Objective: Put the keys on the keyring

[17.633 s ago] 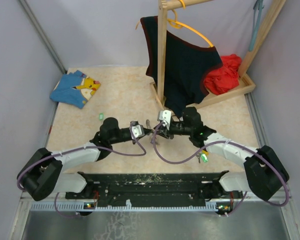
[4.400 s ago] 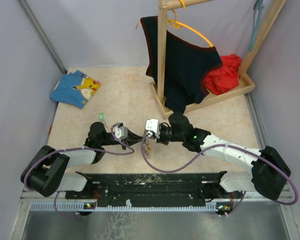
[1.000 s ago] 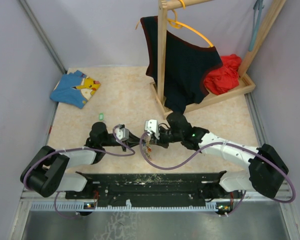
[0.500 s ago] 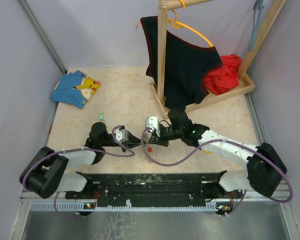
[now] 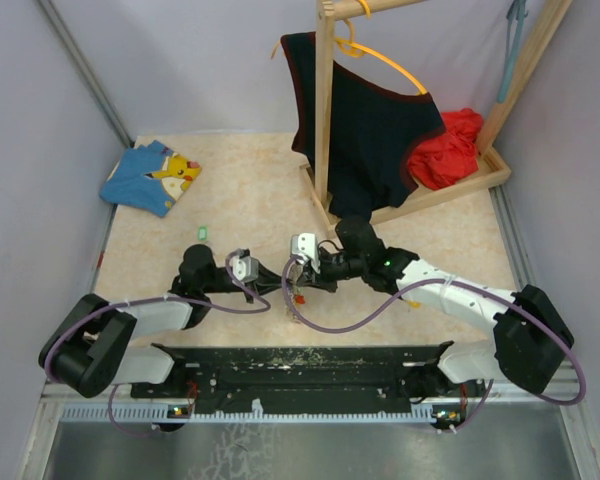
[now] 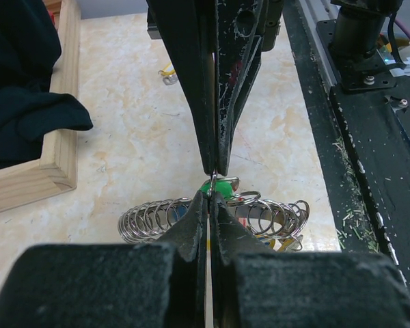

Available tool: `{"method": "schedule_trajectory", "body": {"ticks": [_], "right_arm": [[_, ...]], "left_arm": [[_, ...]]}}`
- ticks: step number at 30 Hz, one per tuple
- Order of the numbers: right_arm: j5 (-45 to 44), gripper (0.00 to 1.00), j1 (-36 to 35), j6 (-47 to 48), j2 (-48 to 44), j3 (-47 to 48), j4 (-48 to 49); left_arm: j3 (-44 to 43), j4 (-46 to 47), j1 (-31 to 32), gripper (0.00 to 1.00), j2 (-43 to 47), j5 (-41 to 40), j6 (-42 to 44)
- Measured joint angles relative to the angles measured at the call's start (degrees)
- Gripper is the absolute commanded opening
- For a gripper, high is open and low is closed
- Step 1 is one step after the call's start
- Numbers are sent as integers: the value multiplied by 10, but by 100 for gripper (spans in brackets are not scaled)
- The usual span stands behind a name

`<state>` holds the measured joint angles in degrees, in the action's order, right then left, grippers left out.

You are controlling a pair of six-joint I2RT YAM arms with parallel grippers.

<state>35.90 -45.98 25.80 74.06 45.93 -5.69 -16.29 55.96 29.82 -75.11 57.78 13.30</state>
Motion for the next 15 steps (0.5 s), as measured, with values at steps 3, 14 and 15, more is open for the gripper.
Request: {"method": "schedule_trajectory", "body": {"ticks": [3, 14, 15], "right_arm": [[-12, 0, -3, 10, 0, 3, -5], [-43, 5, -12, 34, -1, 10, -13], [-45, 6, -12, 36, -1, 10, -13]], "left_arm": [[-2, -3, 1, 0, 0, -10, -4], [-6, -9, 1, 0, 1, -31, -11], [-6, -9, 1, 0, 2, -32, -11]]}}
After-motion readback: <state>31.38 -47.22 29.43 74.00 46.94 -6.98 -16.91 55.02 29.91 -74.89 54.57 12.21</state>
